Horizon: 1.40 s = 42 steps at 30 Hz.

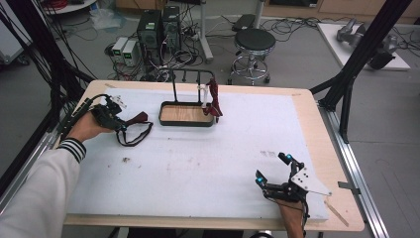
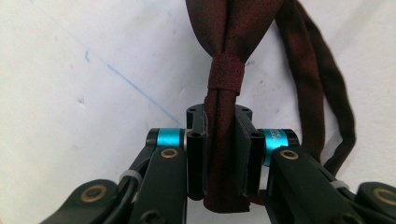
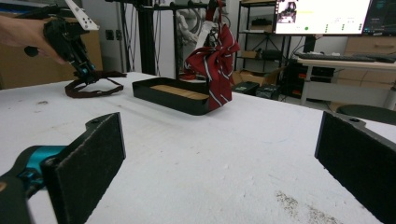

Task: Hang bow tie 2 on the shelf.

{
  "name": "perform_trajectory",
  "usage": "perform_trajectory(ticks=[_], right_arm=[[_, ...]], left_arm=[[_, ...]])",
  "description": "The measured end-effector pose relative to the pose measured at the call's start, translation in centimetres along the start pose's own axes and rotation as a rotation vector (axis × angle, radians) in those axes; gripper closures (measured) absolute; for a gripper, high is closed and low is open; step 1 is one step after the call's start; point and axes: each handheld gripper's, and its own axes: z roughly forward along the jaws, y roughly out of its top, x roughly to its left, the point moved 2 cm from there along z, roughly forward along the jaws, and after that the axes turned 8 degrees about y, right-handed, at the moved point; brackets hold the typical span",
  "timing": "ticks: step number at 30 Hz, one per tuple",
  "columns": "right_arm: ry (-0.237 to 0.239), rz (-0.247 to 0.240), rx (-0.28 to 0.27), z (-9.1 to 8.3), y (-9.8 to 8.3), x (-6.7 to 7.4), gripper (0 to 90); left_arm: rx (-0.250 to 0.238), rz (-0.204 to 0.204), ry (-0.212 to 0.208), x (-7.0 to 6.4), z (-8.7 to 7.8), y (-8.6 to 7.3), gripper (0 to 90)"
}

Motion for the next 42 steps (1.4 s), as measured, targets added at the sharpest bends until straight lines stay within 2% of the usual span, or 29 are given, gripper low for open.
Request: perform_trajectory(ticks=[4, 7, 11, 14, 18, 26, 29, 35, 42], right_arm=[[0.001, 0.000, -0.001, 0.0, 0.0, 0.0, 0.7], [0.000, 0.003, 0.000, 0.0, 0.0, 0.0, 0.7], [-0.001, 0.000, 0.001, 0.0, 0.0, 0.0, 0.7], [0.000, -0.003, -0.001, 0.0, 0.0, 0.0, 0.7], [0.000, -0.002, -0.002, -0.1, 0.0, 0.0, 0.7], [-0.001, -0.005, -0.005, 0.0, 0.0, 0.0, 0.7], [-0.001, -0.005, -0.006, -0.1, 0.0, 0.0, 0.7], [-0.002, -0.006, -0.010, -0.1, 0.0, 0.0, 0.7], [-0.001, -0.005, -0.011, -0.1, 0.0, -0.1, 0.7]], left_arm=[[-0.068, -0.005, -0.005, -0.5, -0.8, 0.5, 77.1], [-0.095, 0.017, -0.006, -0.8, -1.5, 0.8, 77.1], [-0.145, 0.001, -0.005, -1.2, -2.2, 1.1, 77.1], [-0.172, 0.013, -0.009, -1.3, -2.8, 1.3, 77.1], [-0.241, -0.001, -0.022, -1.7, -3.8, 1.8, 77.1], [-0.363, 0.006, -0.018, -2.5, -5.4, 3.1, 77.1], [-0.383, 0.013, -0.016, -2.8, -5.7, 3.4, 77.1], [-0.440, -0.001, -0.025, -3.0, -6.3, 4.2, 77.1], [-0.519, 0.001, -0.019, -3.1, -7.9, 5.8, 77.0]])
